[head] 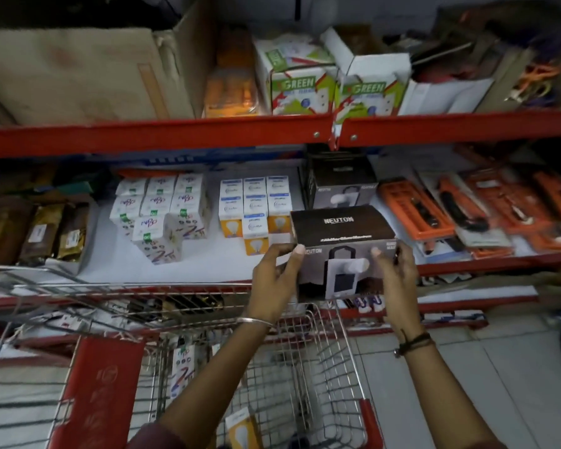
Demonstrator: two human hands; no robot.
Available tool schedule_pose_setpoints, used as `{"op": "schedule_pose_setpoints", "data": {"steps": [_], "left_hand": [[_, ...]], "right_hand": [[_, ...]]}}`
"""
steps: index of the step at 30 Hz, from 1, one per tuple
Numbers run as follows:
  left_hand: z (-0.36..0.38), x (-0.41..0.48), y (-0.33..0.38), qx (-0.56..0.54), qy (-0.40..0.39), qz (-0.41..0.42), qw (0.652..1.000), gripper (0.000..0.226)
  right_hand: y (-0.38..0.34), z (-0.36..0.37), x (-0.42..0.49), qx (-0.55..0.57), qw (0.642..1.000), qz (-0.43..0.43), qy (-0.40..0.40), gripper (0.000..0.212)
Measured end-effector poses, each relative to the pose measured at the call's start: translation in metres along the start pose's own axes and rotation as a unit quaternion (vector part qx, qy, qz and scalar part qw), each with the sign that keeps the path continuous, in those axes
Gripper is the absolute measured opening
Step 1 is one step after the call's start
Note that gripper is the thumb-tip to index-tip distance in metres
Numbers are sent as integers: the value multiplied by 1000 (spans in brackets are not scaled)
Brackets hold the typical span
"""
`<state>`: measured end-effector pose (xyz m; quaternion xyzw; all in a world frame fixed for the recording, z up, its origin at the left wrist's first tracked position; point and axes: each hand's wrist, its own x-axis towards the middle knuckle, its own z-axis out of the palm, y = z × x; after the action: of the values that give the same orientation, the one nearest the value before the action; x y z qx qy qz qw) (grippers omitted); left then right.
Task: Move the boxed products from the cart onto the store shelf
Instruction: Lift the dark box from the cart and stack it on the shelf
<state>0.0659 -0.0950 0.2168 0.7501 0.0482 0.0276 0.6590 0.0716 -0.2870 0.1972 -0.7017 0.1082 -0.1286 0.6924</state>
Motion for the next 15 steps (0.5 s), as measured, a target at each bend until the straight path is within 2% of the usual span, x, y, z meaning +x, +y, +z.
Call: {"op": "schedule_pose_setpoints", "data": {"steps": [2,3,6,10,13,15], "left_hand": [[21,20,0,-14,-7,-5,1000,23],[31,30,-3,-15,-8,-1,1000,23],[58,58,-19,-10,-5,3,1000,22],[83,86,-50,5,-2,-16,1000,23],[92,97,-65,12,-1,-20,1000,23],[95,103,-73,20,-4,-18,1000,23]], "right_hand": [[0,-4,27,7,999,6,38,29],[4,-6,40,9,998,9,56,29],[18,-10,74,0,996,31,88,42],[40,-15,106,-14,995,70,74,44],[55,-18,118,-42,994,77,60,29],[65,-20,121,-68,993,75,61,30]]}}
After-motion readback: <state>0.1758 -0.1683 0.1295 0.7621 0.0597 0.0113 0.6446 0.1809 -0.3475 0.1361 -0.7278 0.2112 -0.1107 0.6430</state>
